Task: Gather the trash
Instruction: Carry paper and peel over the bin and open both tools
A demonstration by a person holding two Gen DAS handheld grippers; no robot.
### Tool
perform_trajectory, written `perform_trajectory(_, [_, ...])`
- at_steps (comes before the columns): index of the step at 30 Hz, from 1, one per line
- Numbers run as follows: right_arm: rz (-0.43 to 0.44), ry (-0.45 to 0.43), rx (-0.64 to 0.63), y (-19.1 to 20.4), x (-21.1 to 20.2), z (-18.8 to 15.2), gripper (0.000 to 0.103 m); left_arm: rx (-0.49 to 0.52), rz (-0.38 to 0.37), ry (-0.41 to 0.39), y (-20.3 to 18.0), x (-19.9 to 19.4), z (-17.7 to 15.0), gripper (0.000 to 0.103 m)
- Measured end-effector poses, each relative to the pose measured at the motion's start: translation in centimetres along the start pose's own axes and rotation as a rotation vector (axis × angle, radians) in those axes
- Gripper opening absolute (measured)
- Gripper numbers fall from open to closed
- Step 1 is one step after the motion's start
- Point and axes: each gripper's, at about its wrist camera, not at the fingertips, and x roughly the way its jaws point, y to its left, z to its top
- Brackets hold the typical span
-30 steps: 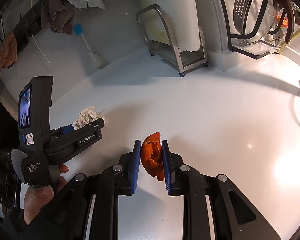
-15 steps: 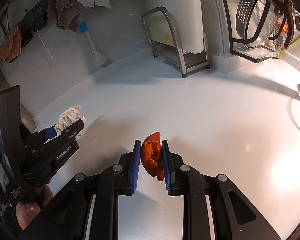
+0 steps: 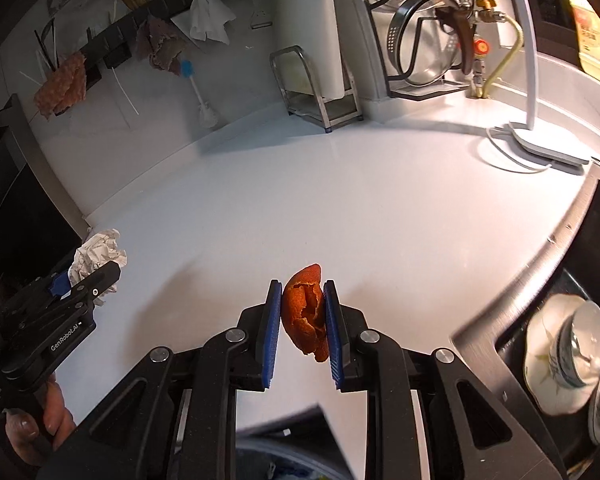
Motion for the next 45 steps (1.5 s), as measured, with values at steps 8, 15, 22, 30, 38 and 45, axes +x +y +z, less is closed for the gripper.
perform_trajectory(8, [-0.023, -0.038, 0.005, 2.4, -8.3, -8.2, 0.021, -0.022, -0.076, -0.001, -1.0, -7.9, -5.8, 0.041])
perform_trajectory(15, [-0.016, -0.032, 0.016, 2.7, -12.6, -14.0, 0.021, -0.028, -0.114, 0.037, -2.3, -11.2, -10.5, 0.041])
perform_trajectory(22, [-0.028, 0.009, 0.025, 2.3, -13.2, -18.1, 0.021, -0.009, -0.137, 0.069, -4.4, -12.1, -14.3, 0.044])
perform_trajectory(30, [-0.028, 0.021, 0.018, 2.4, -13.2, -20.9, 0.022, -0.004, -0.144, 0.074, -5.5, -12.3, -16.4, 0.045])
perform_trajectory(38, [-0.023, 0.042, 0.011, 2.8, -12.4, -21.6, 0.023, -0.007, -0.158, 0.128, -5.9, -11.3, -17.9, 0.049])
perform_trajectory(45, [-0.029, 0.007, 0.036, 2.6, -12.9, -21.5, 0.051, -0.014, -0.139, 0.097, -5.2, -12.2, -17.9, 0.07])
